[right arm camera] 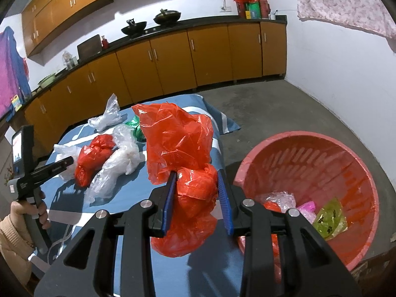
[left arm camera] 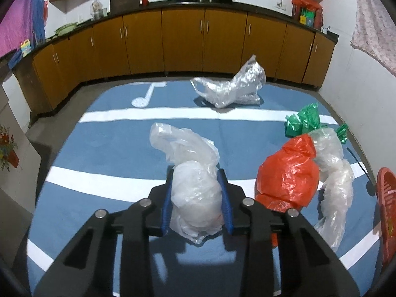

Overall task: Collect trash
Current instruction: 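Carry both items over the basket and open both tools to drop them, then grasp a red bag with the left tool while the right tool grasps a clear bag, then carry both bags over the basket and open both tools to drop them, then grasp the clear bag with the left tool while the right tool grasps the green bag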

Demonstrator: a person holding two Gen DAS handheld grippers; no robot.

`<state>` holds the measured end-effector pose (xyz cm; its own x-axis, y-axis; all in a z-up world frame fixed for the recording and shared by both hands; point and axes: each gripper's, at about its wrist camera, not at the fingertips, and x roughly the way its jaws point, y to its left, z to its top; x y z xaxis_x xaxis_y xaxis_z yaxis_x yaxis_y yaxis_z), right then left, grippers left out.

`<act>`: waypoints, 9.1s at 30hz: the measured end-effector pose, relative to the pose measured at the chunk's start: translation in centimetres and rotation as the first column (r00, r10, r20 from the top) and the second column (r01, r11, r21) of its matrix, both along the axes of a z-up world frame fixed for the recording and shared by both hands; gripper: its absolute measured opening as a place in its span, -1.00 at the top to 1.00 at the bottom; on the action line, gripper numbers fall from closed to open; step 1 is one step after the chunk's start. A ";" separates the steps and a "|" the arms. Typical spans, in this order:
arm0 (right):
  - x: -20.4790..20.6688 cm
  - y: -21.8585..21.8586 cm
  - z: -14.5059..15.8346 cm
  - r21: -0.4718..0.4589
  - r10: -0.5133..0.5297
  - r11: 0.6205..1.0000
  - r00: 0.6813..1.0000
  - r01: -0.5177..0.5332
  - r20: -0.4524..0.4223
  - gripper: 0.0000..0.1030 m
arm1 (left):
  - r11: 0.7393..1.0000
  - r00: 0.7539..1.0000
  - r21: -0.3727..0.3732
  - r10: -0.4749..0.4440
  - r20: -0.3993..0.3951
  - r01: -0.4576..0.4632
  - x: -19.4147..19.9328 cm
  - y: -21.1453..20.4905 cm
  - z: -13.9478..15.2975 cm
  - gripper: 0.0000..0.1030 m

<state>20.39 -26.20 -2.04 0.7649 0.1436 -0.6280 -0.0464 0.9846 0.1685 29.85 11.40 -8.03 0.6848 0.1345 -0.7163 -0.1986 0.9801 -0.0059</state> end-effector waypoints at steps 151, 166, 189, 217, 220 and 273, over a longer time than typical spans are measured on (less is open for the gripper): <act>1.7 2.5 -2.8 -0.003 -0.025 1.000 0.999 0.025 -0.048 0.39 | 0.972 0.972 -0.011 -0.235 0.020 0.235 2.2 -7.5 -0.9 0.05; 0.4 1.4 -1.1 -0.098 -0.075 0.992 0.997 0.075 0.001 0.39 | 0.952 0.948 -0.005 -0.304 0.096 0.306 -1.6 -10.4 3.0 0.05; -3.3 -11.7 0.4 -0.128 -0.384 0.914 0.923 0.385 0.032 0.39 | 0.817 0.826 -0.136 -0.538 0.165 0.560 -4.9 -24.2 5.0 0.05; -3.0 -13.6 1.3 -0.032 -0.313 0.948 0.946 0.316 0.083 -0.25 | 0.826 0.836 -0.129 -0.539 0.099 0.548 -3.8 -27.7 1.7 -0.50; -1.2 -9.7 1.7 -0.035 -0.207 0.977 0.974 0.211 0.092 -0.26 | 0.873 0.873 -0.072 -0.472 0.123 0.482 -4.1 -23.8 2.2 -0.54; 14.3 7.7 -4.1 0.017 0.232 0.973 0.966 -0.232 -0.118 0.73 | 0.968 0.966 0.021 -0.249 -0.065 0.250 19.3 -1.1 -2.0 0.11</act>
<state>34.65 -18.49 -6.15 0.6308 0.3104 -0.7111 -0.2532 0.9487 0.1895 49.15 10.30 -10.01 0.6540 -0.0140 -0.7563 0.0531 0.9982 0.0274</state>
